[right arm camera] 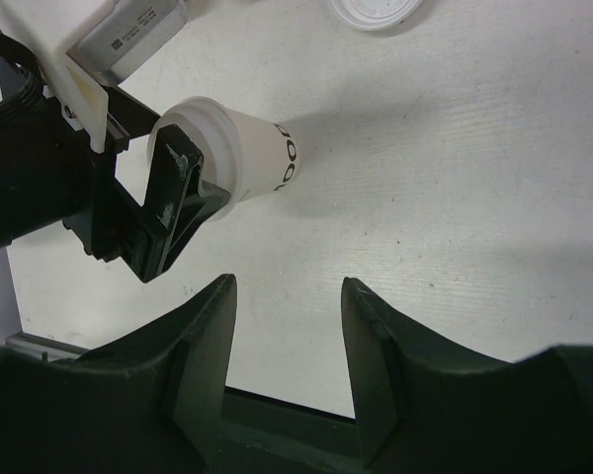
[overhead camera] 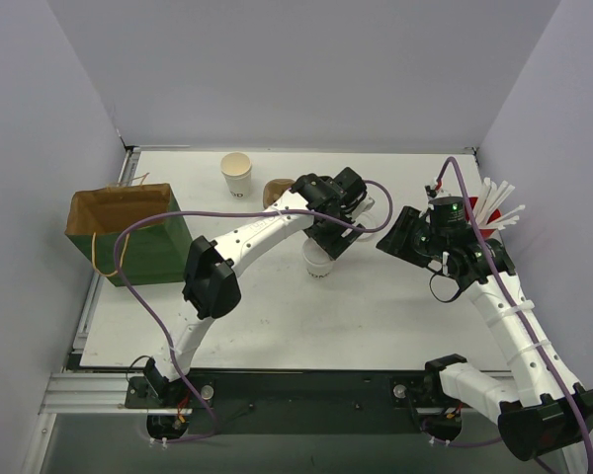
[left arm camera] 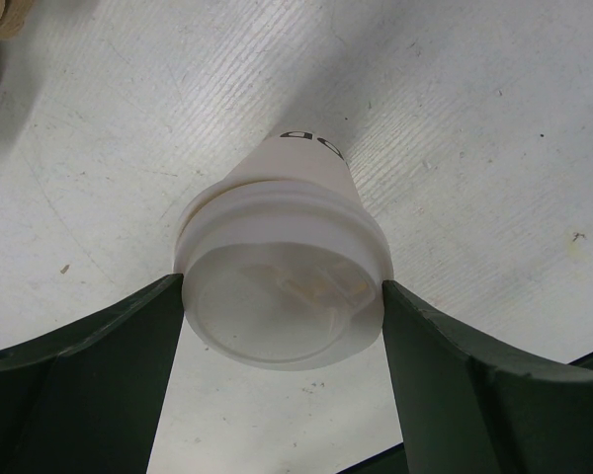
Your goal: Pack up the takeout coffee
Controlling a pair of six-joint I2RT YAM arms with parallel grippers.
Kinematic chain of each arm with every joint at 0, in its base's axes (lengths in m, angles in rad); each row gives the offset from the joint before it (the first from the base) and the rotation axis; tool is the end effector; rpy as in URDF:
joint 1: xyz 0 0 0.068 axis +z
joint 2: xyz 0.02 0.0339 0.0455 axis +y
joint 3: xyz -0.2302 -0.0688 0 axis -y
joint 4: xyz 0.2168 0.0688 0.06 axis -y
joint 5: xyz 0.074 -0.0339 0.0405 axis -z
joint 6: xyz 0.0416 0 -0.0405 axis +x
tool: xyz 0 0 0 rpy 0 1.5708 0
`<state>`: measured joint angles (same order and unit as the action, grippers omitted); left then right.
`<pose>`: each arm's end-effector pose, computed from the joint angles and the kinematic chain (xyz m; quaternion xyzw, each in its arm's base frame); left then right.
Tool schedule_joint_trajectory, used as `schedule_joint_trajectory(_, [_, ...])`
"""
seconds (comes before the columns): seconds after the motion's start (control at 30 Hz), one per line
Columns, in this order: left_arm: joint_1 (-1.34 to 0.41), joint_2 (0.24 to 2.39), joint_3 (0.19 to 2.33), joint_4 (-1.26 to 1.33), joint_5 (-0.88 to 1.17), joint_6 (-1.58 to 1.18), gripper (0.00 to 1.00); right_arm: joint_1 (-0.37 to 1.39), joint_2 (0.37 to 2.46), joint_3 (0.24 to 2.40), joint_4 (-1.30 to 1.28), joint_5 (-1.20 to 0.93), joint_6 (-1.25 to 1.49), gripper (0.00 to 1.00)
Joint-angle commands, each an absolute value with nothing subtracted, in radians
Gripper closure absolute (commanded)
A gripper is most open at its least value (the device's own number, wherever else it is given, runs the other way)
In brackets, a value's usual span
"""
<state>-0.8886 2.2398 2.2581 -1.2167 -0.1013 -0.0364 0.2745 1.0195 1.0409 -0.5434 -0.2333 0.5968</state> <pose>0.2683 -0.3237 0.2506 0.3971 0.8976 -0.0380 0.1877 0.2035 0.0673 0.3171 0.0804 0.8580 0.3012 0.4083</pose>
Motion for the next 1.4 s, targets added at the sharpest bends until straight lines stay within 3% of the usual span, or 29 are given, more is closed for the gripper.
schedule_joint_trajectory(0.0, [-0.891, 2.255, 2.304, -1.215, -0.097, -0.018, 0.15, 0.268, 1.009, 1.037, -0.554, -0.239, 0.580, 0.58])
schedule_joint_trajectory(0.07, [-0.891, 2.255, 2.307, -1.210, -0.097, -0.018, 0.13, 0.268, 1.009, 1.037, -0.552, -0.239, 0.580, 0.58])
schedule_joint_trajectory(0.13, [-0.890, 2.252, 2.310, -1.206, -0.100, -0.017, 0.05, 0.268, 1.008, 1.039, -0.552, -0.239, 0.580, 0.58])
schedule_joint_trajectory(1.03, [-0.867, 2.155, 2.344, -1.152, -0.032, -0.017, 0.03, 0.267, 1.023, 1.039, -0.555, -0.245, 0.583, 0.58])
schedule_joint_trajectory(1.37, [-0.802, 2.030, 2.280, -1.054, -0.032, -0.092, 0.03, 0.275, 1.061, 1.043, -0.543, -0.250, 0.591, 0.58])
